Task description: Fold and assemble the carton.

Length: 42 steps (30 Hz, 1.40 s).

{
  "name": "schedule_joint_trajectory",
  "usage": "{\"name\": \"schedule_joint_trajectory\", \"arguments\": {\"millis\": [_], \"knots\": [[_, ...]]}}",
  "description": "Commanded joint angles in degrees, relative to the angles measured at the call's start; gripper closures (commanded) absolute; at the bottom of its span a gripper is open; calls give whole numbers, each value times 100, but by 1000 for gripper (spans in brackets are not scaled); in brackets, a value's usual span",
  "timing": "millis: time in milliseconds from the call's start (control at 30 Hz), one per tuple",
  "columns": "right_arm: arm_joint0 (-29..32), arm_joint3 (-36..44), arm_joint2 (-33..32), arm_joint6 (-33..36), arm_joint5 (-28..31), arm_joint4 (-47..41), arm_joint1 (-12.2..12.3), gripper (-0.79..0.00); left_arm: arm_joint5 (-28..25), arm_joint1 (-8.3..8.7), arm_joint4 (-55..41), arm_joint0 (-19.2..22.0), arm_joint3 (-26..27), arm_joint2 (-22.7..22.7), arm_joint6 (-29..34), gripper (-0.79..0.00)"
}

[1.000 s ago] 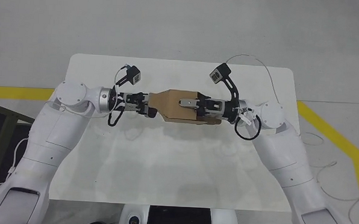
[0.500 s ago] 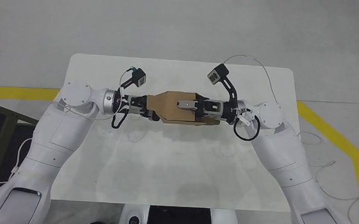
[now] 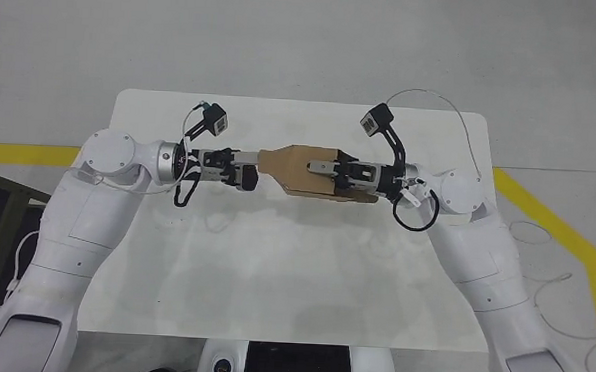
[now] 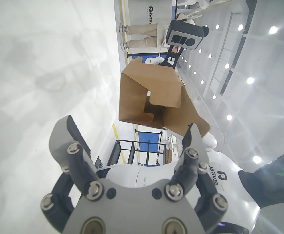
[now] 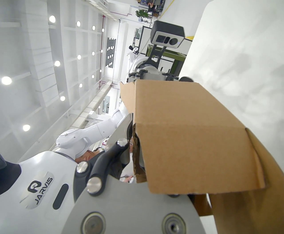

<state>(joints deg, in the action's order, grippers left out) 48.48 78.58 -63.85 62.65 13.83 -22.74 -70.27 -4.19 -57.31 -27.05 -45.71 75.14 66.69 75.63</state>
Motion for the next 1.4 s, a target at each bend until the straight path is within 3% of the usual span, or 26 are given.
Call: {"name": "schedule_joint_trajectory", "arguments": {"millis": [0,333,800,1367], "knots": [[39,37,-30,-28,-51,99,18,0,35,21,-5,-43,82,67,9,-785],[157,241,-48,-195,-196,315,58,0,47,66,374,-164,653,41,-51,-785],[111,466,-72,-109,-230,203,86,0,374,70,656,-56,208,-84,-276,-785],[78,339,59,91,-187,-81,79,0,36,80,237,-60,373,89,-373,-785]]}}
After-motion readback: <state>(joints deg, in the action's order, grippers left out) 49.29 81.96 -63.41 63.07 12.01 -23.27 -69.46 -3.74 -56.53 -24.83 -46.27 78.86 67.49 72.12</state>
